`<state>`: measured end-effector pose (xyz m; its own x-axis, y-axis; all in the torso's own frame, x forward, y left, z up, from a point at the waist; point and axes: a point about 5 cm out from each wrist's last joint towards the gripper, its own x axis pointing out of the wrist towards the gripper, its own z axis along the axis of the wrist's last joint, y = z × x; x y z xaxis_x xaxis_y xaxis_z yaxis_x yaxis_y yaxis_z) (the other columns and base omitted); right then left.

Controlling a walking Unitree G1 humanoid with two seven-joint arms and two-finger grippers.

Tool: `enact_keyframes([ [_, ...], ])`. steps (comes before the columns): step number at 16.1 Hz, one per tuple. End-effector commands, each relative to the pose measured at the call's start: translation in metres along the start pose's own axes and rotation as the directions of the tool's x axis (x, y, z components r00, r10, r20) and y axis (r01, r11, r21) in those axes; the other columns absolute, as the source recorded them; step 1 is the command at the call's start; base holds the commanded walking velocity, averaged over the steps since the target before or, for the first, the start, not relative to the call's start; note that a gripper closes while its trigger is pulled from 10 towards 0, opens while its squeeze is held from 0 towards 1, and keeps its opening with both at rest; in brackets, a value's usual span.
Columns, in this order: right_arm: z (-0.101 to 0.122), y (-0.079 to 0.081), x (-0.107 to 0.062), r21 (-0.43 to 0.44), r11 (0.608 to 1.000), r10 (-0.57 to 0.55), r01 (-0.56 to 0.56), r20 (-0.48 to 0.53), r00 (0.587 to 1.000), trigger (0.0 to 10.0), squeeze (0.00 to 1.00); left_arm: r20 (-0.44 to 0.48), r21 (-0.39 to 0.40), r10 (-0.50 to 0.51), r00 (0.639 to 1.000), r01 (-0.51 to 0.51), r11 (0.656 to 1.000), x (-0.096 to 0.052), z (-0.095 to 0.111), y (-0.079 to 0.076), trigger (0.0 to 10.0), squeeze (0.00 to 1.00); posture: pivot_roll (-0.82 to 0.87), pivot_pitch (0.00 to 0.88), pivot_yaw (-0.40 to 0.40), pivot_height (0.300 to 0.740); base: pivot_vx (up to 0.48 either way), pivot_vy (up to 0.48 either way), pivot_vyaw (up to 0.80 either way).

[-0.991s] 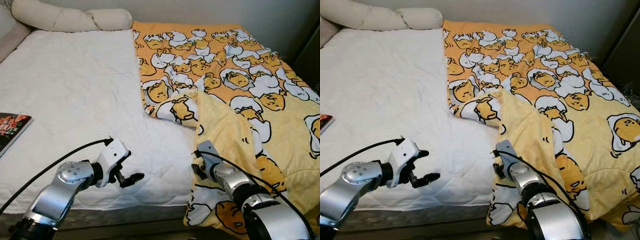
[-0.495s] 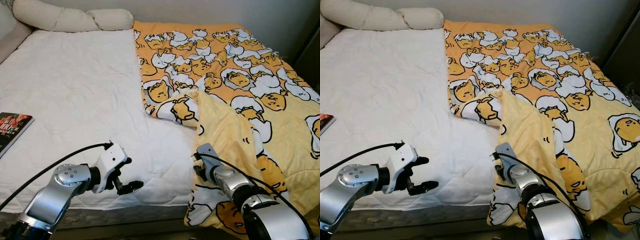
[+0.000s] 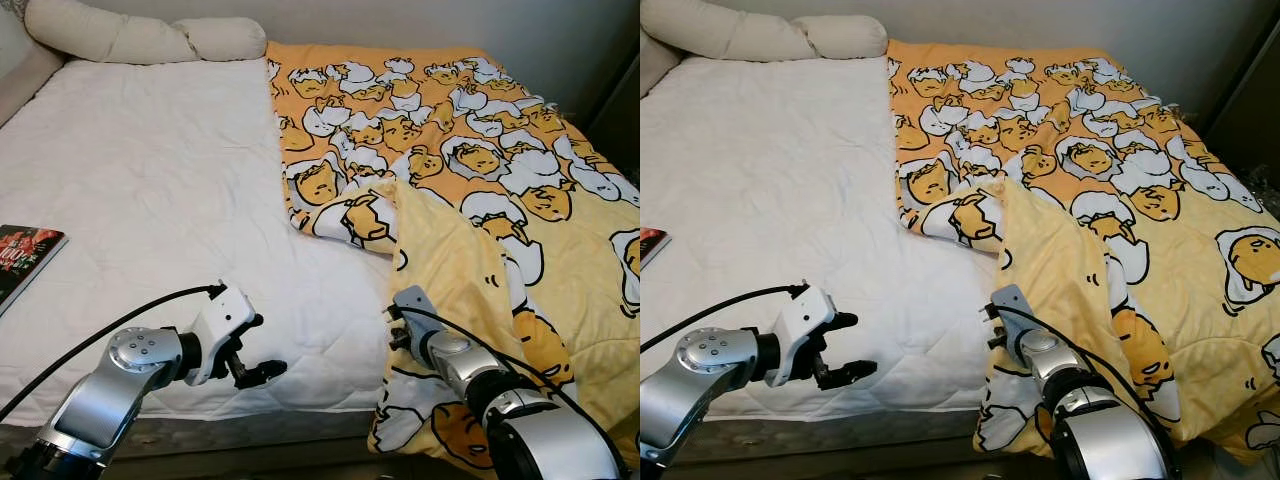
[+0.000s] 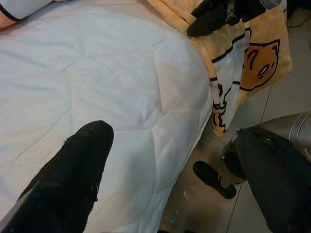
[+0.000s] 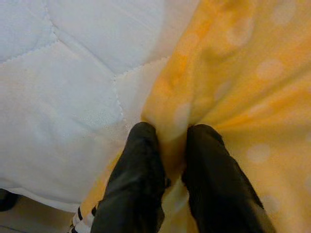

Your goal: Clean up the room

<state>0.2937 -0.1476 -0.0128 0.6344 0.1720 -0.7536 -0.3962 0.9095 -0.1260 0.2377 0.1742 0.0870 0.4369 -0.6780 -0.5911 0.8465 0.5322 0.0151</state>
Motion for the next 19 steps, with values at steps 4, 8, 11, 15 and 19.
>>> enact_keyframes([
  [4,0.000,-0.006,-0.001,0.037,0.999,0.017,-0.018,0.013,1.000,0.0,0.00,-0.004,0.003,0.022,1.000,-0.022,1.000,0.000,-0.001,0.002,10.0,0.00,0.08,0.000,-0.056,0.740,0.000,0.000,0.00],
  [8,0.001,0.001,-0.003,0.016,0.983,0.182,-0.183,0.051,0.982,0.0,0.00,0.003,0.005,0.035,0.999,-0.035,0.999,0.000,0.001,0.004,10.0,0.00,0.08,0.000,-0.052,0.740,0.000,0.000,0.00],
  [11,-0.010,0.008,-0.011,-0.080,0.887,0.459,-0.455,0.040,0.888,0.0,0.00,-0.008,0.004,0.033,0.999,-0.033,0.999,-0.001,-0.001,0.004,10.0,0.00,0.08,0.000,-0.047,0.740,0.000,0.000,0.00],
  [15,-0.041,0.013,-0.035,-0.149,0.562,0.811,-0.814,-0.096,0.577,0.0,0.00,-0.005,-0.001,0.016,1.000,-0.016,1.000,-0.002,-0.001,0.003,10.0,0.00,0.08,0.000,-0.046,0.740,0.000,0.000,0.00],
  [19,-0.083,-0.026,-0.050,-0.194,0.636,0.712,-0.746,-0.225,0.665,10.0,0.00,-0.007,-0.002,-0.003,1.000,0.003,1.000,-0.001,-0.001,0.000,10.0,0.00,0.07,0.000,-0.042,0.740,0.000,0.000,0.00],
])
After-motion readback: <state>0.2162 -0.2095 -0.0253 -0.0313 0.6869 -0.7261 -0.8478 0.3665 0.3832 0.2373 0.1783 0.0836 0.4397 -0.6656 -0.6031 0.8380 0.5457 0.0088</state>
